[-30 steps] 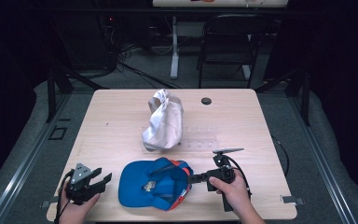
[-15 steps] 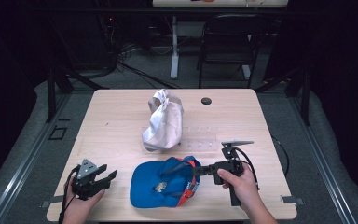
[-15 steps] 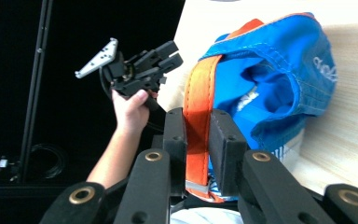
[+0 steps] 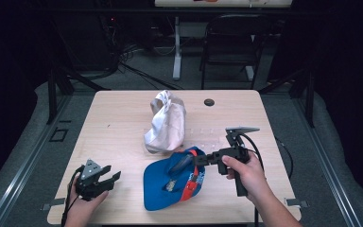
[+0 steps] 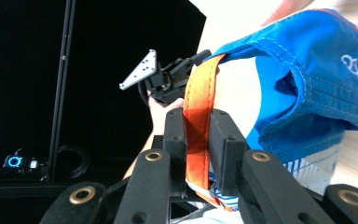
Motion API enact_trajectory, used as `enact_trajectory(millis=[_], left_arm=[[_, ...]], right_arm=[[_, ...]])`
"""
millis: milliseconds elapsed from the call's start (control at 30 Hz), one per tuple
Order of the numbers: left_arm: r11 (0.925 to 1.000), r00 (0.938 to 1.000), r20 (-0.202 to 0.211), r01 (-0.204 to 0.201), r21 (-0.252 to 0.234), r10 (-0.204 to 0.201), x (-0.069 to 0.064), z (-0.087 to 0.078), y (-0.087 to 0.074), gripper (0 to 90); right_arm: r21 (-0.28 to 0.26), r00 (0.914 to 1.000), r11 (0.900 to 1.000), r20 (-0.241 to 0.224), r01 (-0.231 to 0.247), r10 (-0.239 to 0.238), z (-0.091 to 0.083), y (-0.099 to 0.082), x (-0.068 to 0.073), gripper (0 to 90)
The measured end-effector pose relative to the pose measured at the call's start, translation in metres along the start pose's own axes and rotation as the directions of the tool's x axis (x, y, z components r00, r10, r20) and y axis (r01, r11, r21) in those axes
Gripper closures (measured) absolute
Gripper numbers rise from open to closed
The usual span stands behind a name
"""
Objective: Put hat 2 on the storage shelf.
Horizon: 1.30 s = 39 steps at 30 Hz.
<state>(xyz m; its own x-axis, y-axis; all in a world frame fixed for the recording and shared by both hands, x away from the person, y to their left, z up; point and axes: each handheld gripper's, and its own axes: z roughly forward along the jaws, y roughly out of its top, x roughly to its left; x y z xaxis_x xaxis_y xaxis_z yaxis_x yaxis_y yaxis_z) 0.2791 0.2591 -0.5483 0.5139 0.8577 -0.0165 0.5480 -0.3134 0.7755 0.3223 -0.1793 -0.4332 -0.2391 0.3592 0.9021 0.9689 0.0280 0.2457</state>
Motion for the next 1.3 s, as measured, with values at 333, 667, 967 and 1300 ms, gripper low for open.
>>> enact_trajectory(millis=[333,667,967,1300], left_arm=[[1.0000,1.0000,-0.003,0.003,-0.004,-0.003,0.001,0.000,0.000,51.3],[1.0000,1.0000,-0.005,0.002,-0.006,-0.002,0.000,-0.001,-0.001,51.3],[1.0000,1.0000,-0.002,0.001,0.007,-0.001,-0.001,-0.001,0.000,51.3],[1.0000,1.0000,-0.001,0.003,0.009,-0.003,-0.001,0.000,0.000,51.2]], right_arm=[[-0.015,0.9994,0.9995,-0.021,-0.027,0.026,-0.011,0.015,0.019,78.2],[-0.080,0.9993,0.9961,-0.008,-0.037,0.036,-0.043,0.022,0.034,78.2],[-0.209,0.9974,0.9753,-0.027,-0.072,0.068,-0.094,0.035,0.039,78.2],[-0.294,0.9961,0.9522,-0.001,-0.085,0.088,-0.117,0.061,0.047,78.2]])
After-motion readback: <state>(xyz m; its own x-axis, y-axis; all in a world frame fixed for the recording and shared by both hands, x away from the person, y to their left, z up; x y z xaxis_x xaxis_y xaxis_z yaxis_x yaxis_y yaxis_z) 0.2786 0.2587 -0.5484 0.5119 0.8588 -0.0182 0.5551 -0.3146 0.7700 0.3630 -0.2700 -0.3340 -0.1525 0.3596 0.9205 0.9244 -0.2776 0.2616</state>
